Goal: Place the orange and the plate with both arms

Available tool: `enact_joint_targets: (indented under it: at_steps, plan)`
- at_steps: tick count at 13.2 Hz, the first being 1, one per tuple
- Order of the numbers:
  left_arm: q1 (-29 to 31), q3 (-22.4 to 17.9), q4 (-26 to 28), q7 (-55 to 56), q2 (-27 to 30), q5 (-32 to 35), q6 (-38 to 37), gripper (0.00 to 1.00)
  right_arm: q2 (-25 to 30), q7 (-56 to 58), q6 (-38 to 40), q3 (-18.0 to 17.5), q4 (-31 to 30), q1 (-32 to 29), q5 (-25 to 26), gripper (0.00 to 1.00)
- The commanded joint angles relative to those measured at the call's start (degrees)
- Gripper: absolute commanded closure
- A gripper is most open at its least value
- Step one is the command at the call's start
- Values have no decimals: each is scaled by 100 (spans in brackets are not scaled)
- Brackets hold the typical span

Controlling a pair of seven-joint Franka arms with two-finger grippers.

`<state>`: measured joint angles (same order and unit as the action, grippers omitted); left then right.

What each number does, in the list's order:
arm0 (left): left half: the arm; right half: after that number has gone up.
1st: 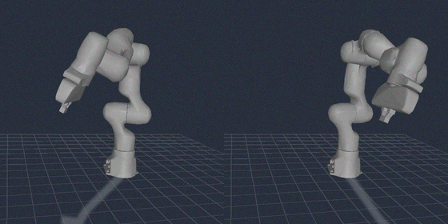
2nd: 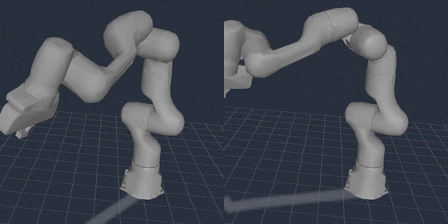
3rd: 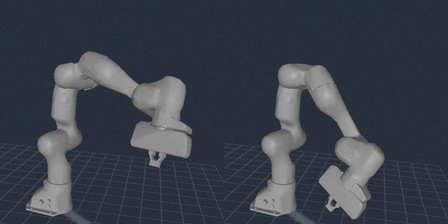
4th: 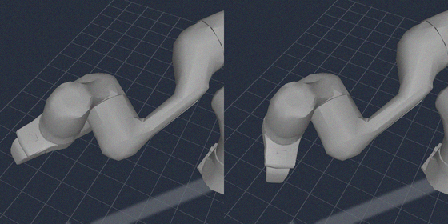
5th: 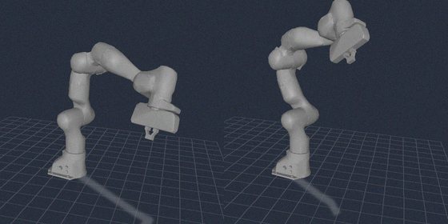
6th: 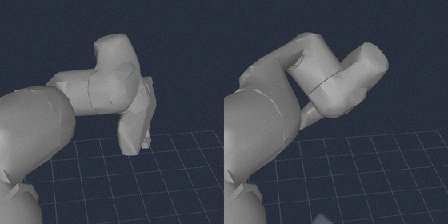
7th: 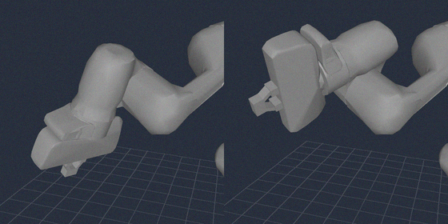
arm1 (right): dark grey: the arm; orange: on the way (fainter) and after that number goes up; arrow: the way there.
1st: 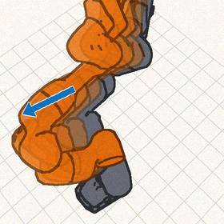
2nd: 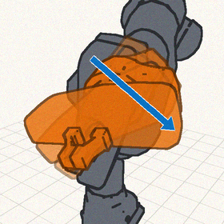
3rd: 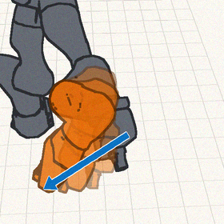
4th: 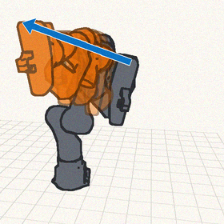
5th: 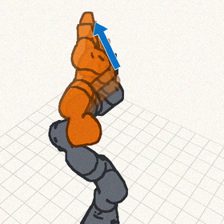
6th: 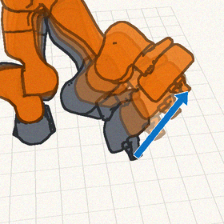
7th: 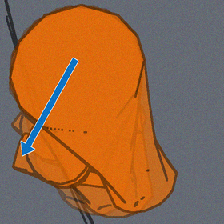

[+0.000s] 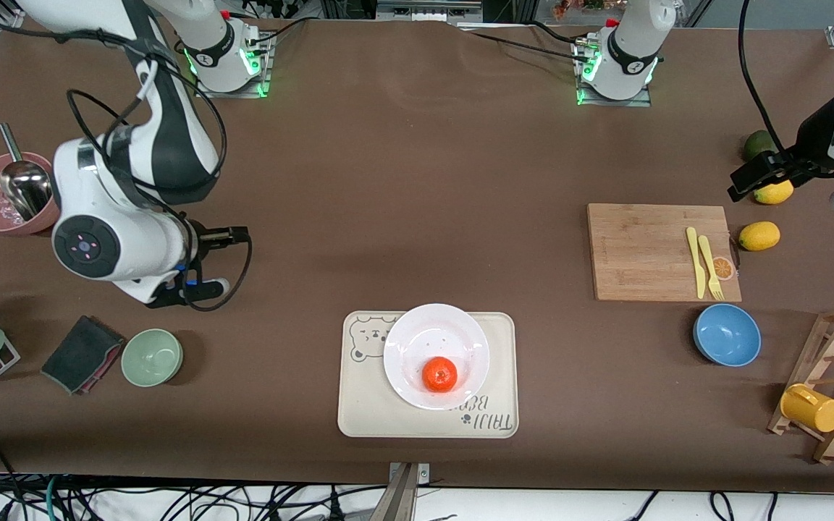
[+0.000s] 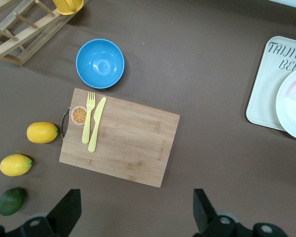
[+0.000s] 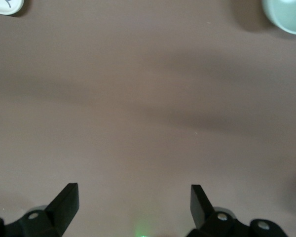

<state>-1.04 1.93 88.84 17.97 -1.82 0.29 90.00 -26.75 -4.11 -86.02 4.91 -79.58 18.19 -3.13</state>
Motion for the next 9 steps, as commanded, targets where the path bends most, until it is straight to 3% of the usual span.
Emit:
enact_joint_targets:
  at_steps: [1,4,7,9]
  plan:
    - [16,44,-147,14,-55,173,-114,0,486,-152,147,63,-259,18,259,0]
    - [25,44,-156,14,-47,173,-114,0,872,-143,261,107,-329,-52,383,0]
    - [16,44,-147,14,-47,173,-114,0,1811,-30,-150,-173,-1285,-744,445,0]
    - [25,44,-147,14,-47,173,-123,0,2138,120,-213,-280,-1472,-1334,445,0]
